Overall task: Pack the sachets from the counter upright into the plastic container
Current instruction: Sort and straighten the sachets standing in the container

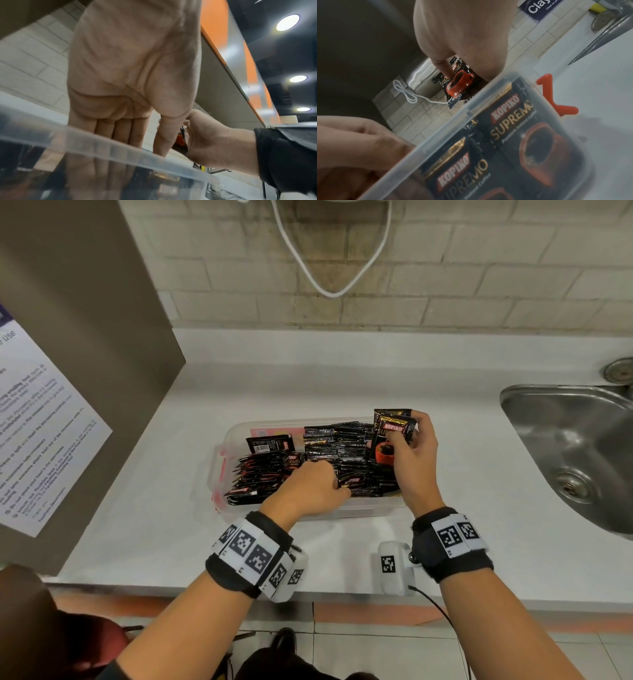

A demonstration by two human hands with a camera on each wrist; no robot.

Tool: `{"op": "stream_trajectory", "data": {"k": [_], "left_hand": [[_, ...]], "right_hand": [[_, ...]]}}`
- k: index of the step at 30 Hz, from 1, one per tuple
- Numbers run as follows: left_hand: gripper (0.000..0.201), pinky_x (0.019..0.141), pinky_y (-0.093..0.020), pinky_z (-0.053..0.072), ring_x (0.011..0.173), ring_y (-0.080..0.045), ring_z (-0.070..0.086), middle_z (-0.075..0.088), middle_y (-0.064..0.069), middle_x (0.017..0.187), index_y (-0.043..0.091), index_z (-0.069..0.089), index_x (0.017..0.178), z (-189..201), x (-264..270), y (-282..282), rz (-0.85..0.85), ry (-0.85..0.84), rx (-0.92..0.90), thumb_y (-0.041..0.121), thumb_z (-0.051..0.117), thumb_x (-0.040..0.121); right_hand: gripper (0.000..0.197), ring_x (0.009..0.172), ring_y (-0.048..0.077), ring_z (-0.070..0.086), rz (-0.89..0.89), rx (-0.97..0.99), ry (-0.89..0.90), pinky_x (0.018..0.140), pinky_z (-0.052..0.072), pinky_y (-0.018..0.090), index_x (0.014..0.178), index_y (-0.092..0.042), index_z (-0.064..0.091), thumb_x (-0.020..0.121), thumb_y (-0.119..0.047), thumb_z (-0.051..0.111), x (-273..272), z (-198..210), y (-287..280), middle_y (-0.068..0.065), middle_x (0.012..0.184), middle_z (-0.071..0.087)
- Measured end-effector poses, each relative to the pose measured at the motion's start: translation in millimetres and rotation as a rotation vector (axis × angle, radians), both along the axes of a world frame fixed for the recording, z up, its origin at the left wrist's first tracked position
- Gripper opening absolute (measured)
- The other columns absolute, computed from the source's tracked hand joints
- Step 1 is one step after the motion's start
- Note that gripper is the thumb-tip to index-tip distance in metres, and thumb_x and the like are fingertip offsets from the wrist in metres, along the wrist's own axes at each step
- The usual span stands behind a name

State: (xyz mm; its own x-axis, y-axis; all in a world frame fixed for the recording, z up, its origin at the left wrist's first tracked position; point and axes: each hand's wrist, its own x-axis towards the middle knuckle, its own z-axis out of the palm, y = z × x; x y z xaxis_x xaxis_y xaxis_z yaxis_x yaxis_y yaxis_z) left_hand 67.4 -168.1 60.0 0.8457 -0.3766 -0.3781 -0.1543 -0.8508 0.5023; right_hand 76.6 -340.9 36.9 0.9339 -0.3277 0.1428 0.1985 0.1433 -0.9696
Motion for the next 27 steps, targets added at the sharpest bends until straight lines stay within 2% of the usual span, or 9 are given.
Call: {"op": "stream_trajectory", "data": {"k": [4, 6, 9, 12, 15, 18, 20, 23, 27], "left_hand": [[0.021, 0.062, -0.030, 0.040, 0.064, -0.019, 0.045, 0.054, -0.006, 0.082, 0.017, 0.054, 0.081, -7.4, 3.8, -2.5, 0.013, 0.022, -0.029, 0.018, 0.049, 0.101], [0.028, 0.060, -0.033, 0.048, 0.061, -0.022, 0.050, 0.066, -0.002, 0.087, 0.008, 0.063, 0.079, -8.9, 4.8, -0.2, 0.038, 0.014, -0.062, 0.020, 0.052, 0.101], [0.023, 0.084, -0.038, 0.059, 0.085, -0.024, 0.071, 0.076, -0.005, 0.098, 0.011, 0.079, 0.097, -6.7, 6.1, 4.8, 0.080, -0.003, -0.133, 0.029, 0.065, 0.097], [0.015, 0.089, -0.030, 0.056, 0.088, -0.011, 0.070, 0.076, 0.002, 0.100, 0.016, 0.080, 0.099, -0.8, 5.4, 8.0, 0.095, -0.044, -0.191, 0.026, 0.073, 0.091], [0.013, 0.087, -0.022, 0.054, 0.076, 0.001, 0.065, 0.074, 0.010, 0.088, 0.015, 0.079, 0.101, 3.7, 5.5, 11.2, 0.103, -0.065, -0.247, 0.017, 0.075, 0.089], [0.010, 0.093, -0.023, 0.053, 0.068, 0.006, 0.062, 0.065, 0.020, 0.072, 0.016, 0.079, 0.095, 6.8, 6.7, 15.6, 0.124, -0.087, -0.277, 0.012, 0.071, 0.090], [0.011, 0.089, -0.024, 0.055, 0.068, 0.001, 0.065, 0.068, 0.015, 0.073, 0.021, 0.076, 0.091, 9.1, 8.8, 19.0, 0.166, -0.147, -0.328, 0.013, 0.068, 0.090], [0.012, 0.069, -0.018, 0.053, 0.071, -0.008, 0.067, 0.069, 0.010, 0.085, 0.030, 0.067, 0.101, 14.9, 12.9, 23.1, 0.294, -0.267, -0.509, 0.022, 0.068, 0.092], [0.028, 0.070, -0.025, 0.059, 0.072, -0.013, 0.070, 0.068, 0.007, 0.098, 0.028, 0.065, 0.122, 23.1, 20.2, 25.4, 0.355, -0.283, -0.687, 0.028, 0.069, 0.094]], "right_hand": [[0.026, 0.095, 0.043, 0.070, 0.019, 0.015, 0.005, 0.066, 0.059, 0.033, 0.109, -0.022, 0.056, 0.096, 0.000, 0.055, -0.3, 2.2, 2.3, 0.020, 0.114, 0.065], [0.027, 0.095, 0.045, 0.070, 0.030, 0.027, 0.011, 0.065, 0.059, 0.033, 0.108, -0.025, 0.057, 0.096, -0.001, 0.055, -0.9, 1.9, 3.4, 0.021, 0.116, 0.065], [0.027, 0.092, 0.043, 0.071, 0.069, 0.023, 0.040, 0.069, 0.060, 0.041, 0.107, -0.030, 0.058, 0.096, -0.006, 0.056, -0.9, 1.2, 5.9, 0.019, 0.113, 0.068], [0.024, 0.087, 0.035, 0.073, 0.110, 0.005, 0.063, 0.064, 0.059, 0.035, 0.109, -0.027, 0.058, 0.097, -0.006, 0.056, 0.0, 0.5, 8.5, 0.008, 0.105, 0.072], [0.026, 0.079, 0.015, 0.072, 0.126, -0.030, 0.066, 0.060, 0.057, 0.028, 0.109, -0.024, 0.061, 0.097, -0.002, 0.055, 1.1, 0.7, 10.6, -0.007, 0.092, 0.074], [0.026, 0.082, 0.016, 0.071, 0.141, -0.025, 0.085, 0.062, 0.057, 0.029, 0.118, -0.015, 0.061, 0.097, -0.001, 0.055, 2.8, 0.7, 11.7, -0.003, 0.095, 0.073], [0.027, 0.080, 0.017, 0.071, 0.162, -0.011, 0.095, 0.059, 0.057, 0.029, 0.122, -0.012, 0.059, 0.097, 0.000, 0.055, 2.7, 1.7, 12.8, -0.001, 0.096, 0.073], [0.030, 0.081, 0.018, 0.072, 0.221, 0.005, 0.090, 0.060, 0.059, 0.030, 0.117, -0.020, 0.060, 0.096, 0.002, 0.055, 0.1, 3.8, 16.1, -0.002, 0.096, 0.074], [0.031, 0.091, 0.026, 0.072, 0.344, -0.004, 0.090, 0.071, 0.061, 0.038, 0.116, -0.020, 0.060, 0.096, 0.003, 0.055, -0.7, 4.2, 22.0, 0.008, 0.107, 0.073]]}}
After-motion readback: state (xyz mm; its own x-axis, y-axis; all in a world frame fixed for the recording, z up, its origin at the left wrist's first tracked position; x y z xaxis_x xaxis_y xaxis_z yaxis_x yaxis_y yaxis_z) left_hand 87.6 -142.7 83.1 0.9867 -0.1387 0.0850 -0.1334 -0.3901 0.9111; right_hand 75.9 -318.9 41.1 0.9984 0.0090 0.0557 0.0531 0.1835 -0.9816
